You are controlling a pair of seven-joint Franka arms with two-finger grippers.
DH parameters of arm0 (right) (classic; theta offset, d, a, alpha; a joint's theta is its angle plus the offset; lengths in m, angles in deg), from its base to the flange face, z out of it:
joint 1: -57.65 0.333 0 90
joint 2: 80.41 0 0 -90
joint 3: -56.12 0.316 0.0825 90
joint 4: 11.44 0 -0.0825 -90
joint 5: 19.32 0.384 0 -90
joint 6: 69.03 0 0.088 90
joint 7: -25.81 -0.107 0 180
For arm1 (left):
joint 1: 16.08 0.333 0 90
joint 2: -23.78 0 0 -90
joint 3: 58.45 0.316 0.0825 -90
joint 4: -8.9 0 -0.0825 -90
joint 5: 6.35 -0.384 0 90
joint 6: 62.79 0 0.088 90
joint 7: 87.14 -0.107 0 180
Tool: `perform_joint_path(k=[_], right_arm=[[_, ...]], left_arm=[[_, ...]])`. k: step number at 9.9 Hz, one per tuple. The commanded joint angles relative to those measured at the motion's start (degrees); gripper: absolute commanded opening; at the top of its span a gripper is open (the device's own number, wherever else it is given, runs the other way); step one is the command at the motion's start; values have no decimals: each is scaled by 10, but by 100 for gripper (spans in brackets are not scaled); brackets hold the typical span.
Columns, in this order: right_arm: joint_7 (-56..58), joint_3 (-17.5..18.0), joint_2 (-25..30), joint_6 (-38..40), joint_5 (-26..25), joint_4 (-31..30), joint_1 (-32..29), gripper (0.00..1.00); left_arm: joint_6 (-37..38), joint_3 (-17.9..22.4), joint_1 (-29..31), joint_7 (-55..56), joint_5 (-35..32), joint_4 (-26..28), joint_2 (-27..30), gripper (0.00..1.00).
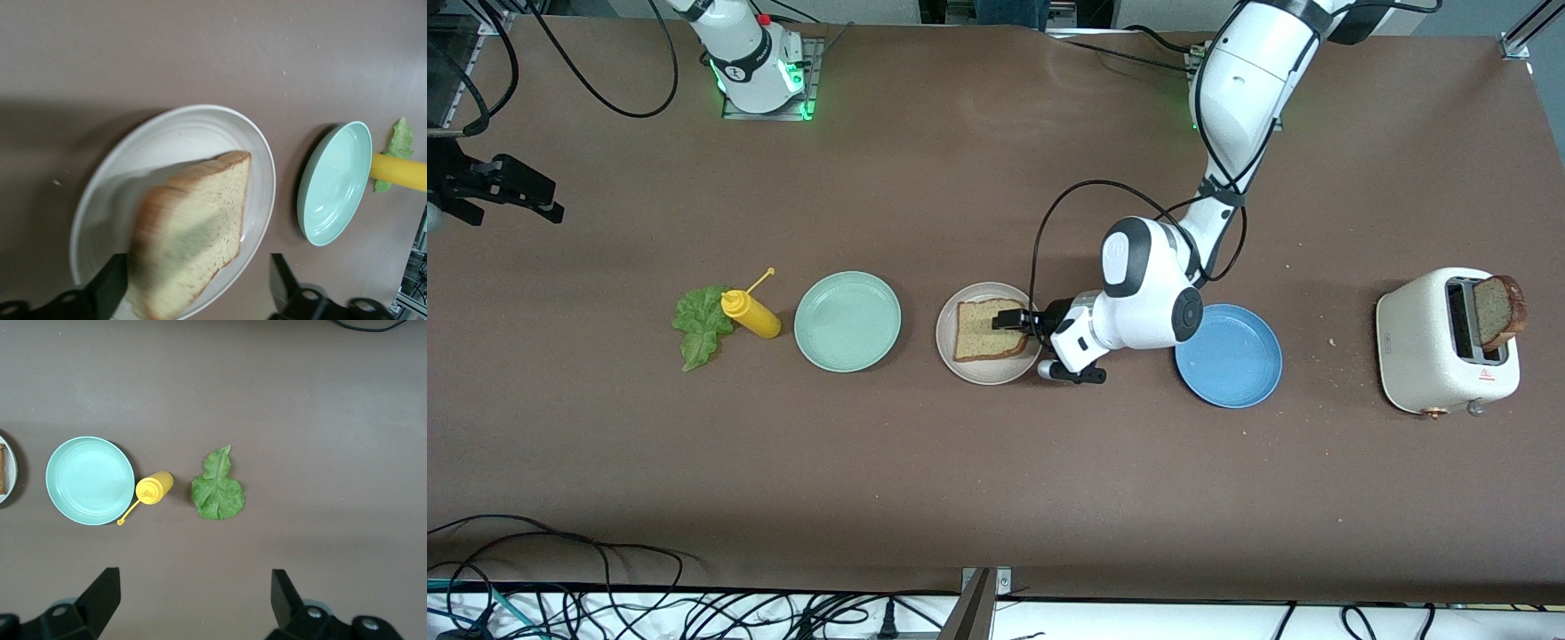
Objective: Make sandwich on beige plate with both arms
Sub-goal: 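Open the left gripper and draw it back toward its base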
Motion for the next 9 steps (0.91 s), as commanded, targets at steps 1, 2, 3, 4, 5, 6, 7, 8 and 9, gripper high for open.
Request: perform_joint_path(k=[1, 2, 3, 4, 5, 6, 7, 8, 9], right_arm=[[5, 2, 4, 4, 5, 4, -3, 100], [5, 2, 4, 3, 5, 4, -3, 100], [4, 2, 4, 5, 5, 4, -3, 100], [4, 3, 4, 4, 6, 4, -3, 100], [4, 3, 4, 4, 5, 4, -3, 100], [5, 2, 4, 4, 6, 4, -3, 100], [5, 2, 4, 4, 6, 4, -3, 100], [5, 2, 4, 4, 6, 4, -3, 100], [5, 2, 4, 4, 6, 4, -3, 100]], left_arm=[[6, 1, 11, 4, -62, -5, 13, 100], [27, 1, 25, 5, -86, -6, 19, 100], [50, 2, 43, 5, -109, -6, 33, 100], [78, 5, 55, 10, -151, -6, 48, 100], [112, 13, 68, 23, -209, -9, 62, 100], [141, 14, 87, 36, -268, -11, 79, 100], [168, 14, 112, 44, -309, -14, 91, 100], [197, 17, 131, 46, -334, -14, 101, 100], [223, 26, 143, 46, -369, -14, 110, 100]])
